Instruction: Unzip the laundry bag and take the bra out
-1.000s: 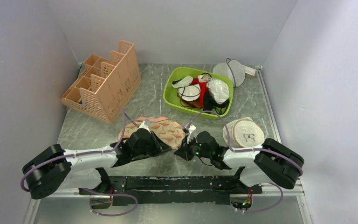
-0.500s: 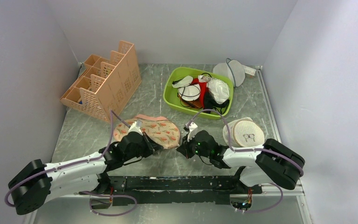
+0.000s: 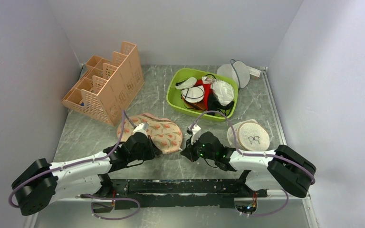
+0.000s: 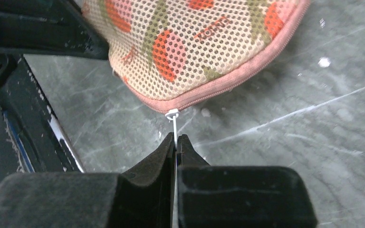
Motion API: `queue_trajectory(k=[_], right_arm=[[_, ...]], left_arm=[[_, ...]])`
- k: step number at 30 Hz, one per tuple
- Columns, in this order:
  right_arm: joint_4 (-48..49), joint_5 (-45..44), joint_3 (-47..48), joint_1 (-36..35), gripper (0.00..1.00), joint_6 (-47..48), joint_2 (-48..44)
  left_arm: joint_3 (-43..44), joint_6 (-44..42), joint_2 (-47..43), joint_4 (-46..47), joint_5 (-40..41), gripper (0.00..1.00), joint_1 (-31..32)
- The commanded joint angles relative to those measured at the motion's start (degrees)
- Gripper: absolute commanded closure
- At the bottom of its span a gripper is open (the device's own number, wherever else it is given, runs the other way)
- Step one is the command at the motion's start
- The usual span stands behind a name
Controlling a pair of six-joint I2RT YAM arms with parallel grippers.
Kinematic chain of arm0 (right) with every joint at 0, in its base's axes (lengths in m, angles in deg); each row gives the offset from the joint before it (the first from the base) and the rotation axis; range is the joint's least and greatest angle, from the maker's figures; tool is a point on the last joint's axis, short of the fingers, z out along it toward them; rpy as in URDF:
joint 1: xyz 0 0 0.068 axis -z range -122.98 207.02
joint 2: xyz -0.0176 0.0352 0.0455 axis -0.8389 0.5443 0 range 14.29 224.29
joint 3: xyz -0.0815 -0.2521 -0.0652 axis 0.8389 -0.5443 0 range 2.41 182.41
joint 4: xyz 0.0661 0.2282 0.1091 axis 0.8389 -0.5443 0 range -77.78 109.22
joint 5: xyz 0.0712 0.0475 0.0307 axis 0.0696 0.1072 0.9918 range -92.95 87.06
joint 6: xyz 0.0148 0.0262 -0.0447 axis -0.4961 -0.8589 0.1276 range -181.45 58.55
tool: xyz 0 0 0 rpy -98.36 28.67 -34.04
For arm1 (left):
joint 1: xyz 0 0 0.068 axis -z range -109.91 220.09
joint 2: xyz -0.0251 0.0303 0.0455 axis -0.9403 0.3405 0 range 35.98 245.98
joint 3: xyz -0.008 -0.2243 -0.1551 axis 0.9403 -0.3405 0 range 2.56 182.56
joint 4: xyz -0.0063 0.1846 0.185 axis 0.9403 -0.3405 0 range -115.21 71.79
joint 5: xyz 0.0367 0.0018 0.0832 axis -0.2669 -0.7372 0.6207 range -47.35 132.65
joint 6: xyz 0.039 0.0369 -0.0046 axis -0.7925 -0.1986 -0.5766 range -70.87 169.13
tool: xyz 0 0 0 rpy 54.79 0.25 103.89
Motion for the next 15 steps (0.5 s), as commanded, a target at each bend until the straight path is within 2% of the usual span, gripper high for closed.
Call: queue_trajectory(k=[1,8,11,12,15], right_arm=[[0.21,2.37,-2.96,-1.04,1.00,-1.84,-0.60],[6.07,1.98,-4.47,-8.12,1.00,-5.89,2.98],[8.23,1.12,-4.34,-8.78,1.00,-5.98,3.91],[8.81,0.30,-4.29,-8.80,1.00,-5.94,3.94],[8.49,-1.05,-2.00,-8.77,1.00,-4.91,4.46]], left_arm=[[1.68,-6.74,3.16,-5.85,4.11,0.93,-1.07],[5.49,-10.60,7.75,-11.45,7.59,0.93,-1.14],[7.24,-11.70,6.93,-14.25,8.74,0.91,-1.10],[7.34,-11.68,5.91,-14.62,8.38,0.88,-1.12],[6.40,-9.56,2.52,-14.68,5.66,0.66,-1.13]])
